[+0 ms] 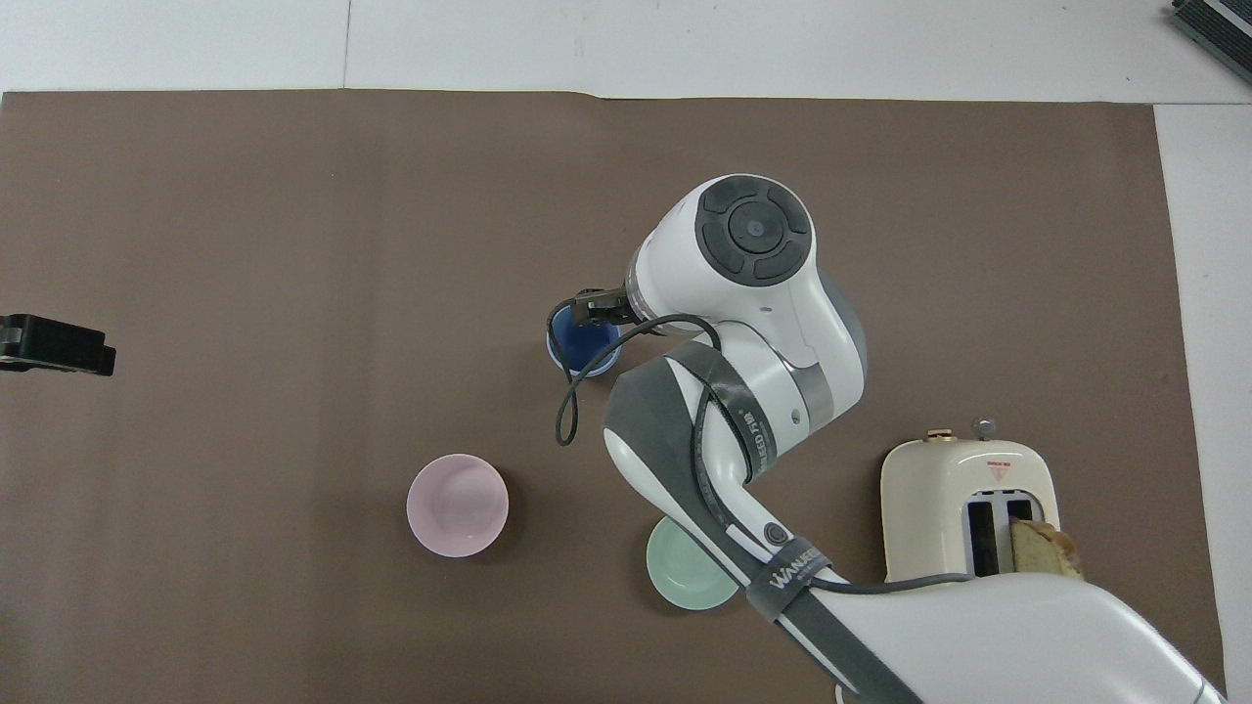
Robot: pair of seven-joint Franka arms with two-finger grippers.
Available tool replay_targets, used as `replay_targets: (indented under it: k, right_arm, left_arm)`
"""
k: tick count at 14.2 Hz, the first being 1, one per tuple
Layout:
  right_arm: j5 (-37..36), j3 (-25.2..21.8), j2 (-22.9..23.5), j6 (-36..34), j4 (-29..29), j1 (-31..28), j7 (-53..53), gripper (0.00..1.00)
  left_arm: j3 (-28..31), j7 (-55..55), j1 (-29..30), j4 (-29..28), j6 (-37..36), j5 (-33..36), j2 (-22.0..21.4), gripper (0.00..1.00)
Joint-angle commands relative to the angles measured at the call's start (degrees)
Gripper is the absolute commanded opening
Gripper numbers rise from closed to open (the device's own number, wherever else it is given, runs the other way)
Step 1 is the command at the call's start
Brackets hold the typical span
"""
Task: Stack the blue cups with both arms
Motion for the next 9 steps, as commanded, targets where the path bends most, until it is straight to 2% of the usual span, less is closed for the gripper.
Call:
replay_targets:
  k: [1, 3, 9]
  right_arm:
    - [-2.7, -0.1, -1.7, -4.3, 1.1, -1.5, 0.2, 1.00]
    - [-3.5, -0.2, -3.2, -8.4, 3.2, -4.7, -0.2, 1.00]
    - [-5.2, -0.3, -9.0, -14.6, 3.3, -10.3, -4.0, 1.00]
  left_arm:
    - [0.5, 0.5, -0.4, 0.4, -1.0, -0.6, -0.1, 1.00]
    - [0.5, 0.5, -0.4, 0.4, -1.0, -0.6, -0.1, 1.00]
    - [0.5, 0.5, -0.4, 0.4, -1.0, -0.6, -0.1, 1.00]
